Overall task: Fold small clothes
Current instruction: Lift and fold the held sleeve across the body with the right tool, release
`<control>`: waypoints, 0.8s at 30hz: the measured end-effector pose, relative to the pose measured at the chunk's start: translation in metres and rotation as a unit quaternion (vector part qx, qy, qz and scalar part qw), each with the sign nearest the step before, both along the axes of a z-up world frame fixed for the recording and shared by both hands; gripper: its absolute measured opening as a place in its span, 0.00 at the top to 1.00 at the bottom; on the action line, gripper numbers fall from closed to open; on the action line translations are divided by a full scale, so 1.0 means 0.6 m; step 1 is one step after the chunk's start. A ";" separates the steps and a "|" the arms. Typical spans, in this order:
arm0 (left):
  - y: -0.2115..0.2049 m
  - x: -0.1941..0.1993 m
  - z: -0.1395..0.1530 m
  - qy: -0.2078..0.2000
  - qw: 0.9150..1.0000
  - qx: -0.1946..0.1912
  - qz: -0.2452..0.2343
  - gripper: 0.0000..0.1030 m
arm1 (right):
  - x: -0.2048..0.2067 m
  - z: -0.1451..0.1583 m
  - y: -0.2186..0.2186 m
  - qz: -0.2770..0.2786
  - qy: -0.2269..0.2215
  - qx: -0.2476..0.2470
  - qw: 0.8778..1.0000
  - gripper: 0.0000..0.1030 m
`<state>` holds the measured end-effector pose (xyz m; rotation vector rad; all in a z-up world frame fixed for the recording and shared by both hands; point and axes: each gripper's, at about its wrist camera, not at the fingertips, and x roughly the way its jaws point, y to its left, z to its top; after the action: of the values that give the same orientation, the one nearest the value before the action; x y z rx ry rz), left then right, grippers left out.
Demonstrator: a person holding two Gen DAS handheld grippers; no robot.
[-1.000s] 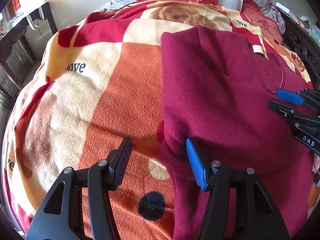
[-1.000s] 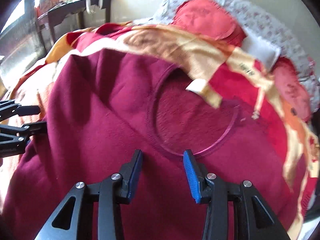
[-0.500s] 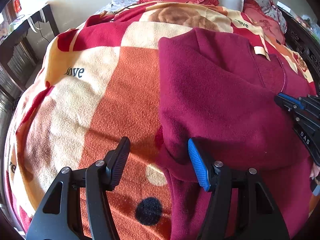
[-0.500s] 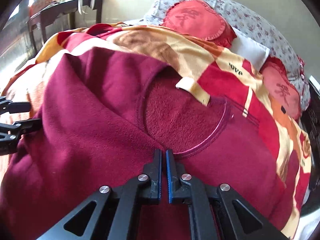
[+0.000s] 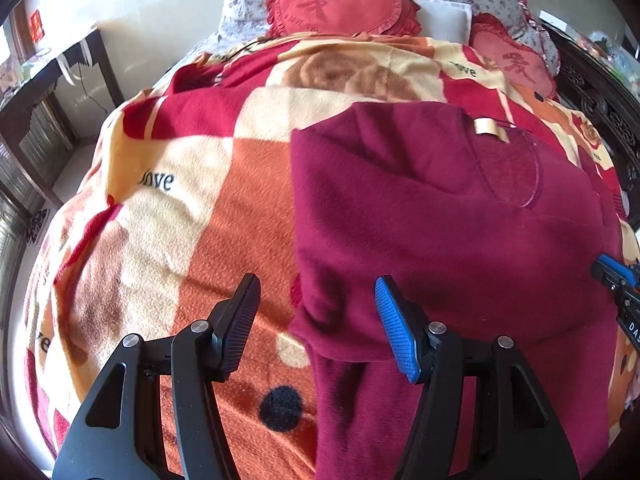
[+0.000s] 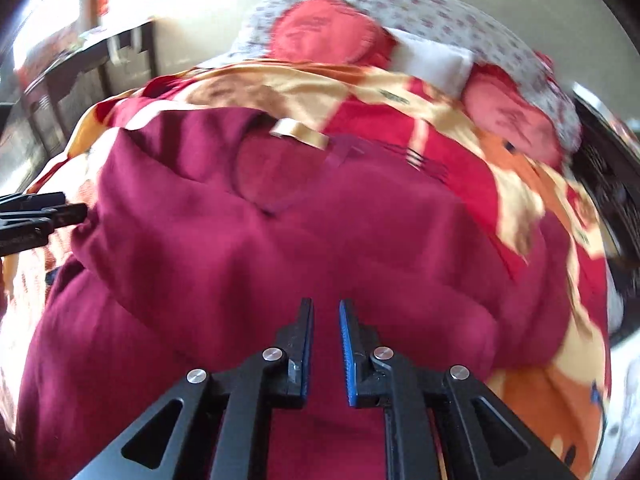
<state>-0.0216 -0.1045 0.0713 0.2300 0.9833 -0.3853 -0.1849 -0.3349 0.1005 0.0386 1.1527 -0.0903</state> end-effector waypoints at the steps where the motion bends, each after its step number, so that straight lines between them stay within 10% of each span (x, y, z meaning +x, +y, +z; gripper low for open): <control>1: -0.005 -0.002 0.000 -0.001 1.000 0.000 -0.004 0.42 | -0.009 -0.002 -0.014 -0.014 0.000 0.002 1.000 0.89; 20: -0.063 -0.016 -0.037 0.024 0.999 0.020 -0.040 0.42 | -0.066 0.003 -0.128 -0.111 -0.011 0.082 0.990 0.83; 24: -0.061 -0.010 -0.044 0.033 0.999 0.018 -0.037 0.42 | -0.047 0.046 -0.211 -0.181 -0.053 0.061 0.980 0.34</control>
<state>-0.0276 -0.1411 0.0450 0.2891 1.0493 -0.4456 -0.2129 -0.4613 0.1282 0.3588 1.0333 -0.3373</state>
